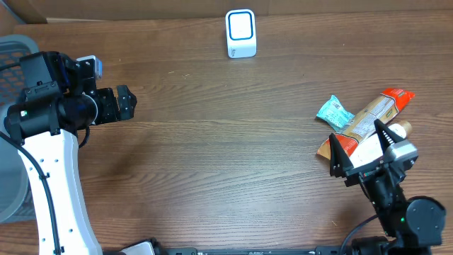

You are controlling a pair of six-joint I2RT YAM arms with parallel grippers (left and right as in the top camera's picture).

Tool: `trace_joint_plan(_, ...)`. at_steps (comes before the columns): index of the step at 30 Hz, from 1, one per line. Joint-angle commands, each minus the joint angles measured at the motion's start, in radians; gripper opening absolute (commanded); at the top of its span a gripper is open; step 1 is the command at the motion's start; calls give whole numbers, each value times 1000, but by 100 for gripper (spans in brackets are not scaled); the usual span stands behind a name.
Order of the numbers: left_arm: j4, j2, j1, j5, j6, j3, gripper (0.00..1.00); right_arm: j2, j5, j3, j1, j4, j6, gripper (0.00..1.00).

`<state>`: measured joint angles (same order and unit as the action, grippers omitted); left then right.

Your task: Scan the item barcode

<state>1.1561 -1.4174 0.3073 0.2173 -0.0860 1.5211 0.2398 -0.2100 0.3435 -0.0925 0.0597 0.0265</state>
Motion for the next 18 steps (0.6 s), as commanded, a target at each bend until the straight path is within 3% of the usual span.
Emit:
trace_joint_plan(1,-1,17,-5,12,-23,19,100,-64,41,-90,-5,-67,-1,100)
trace_joint_plan(18,-1,17,-5,12,-23,19,100,-236,60,-336,-5,-242,-1,100)
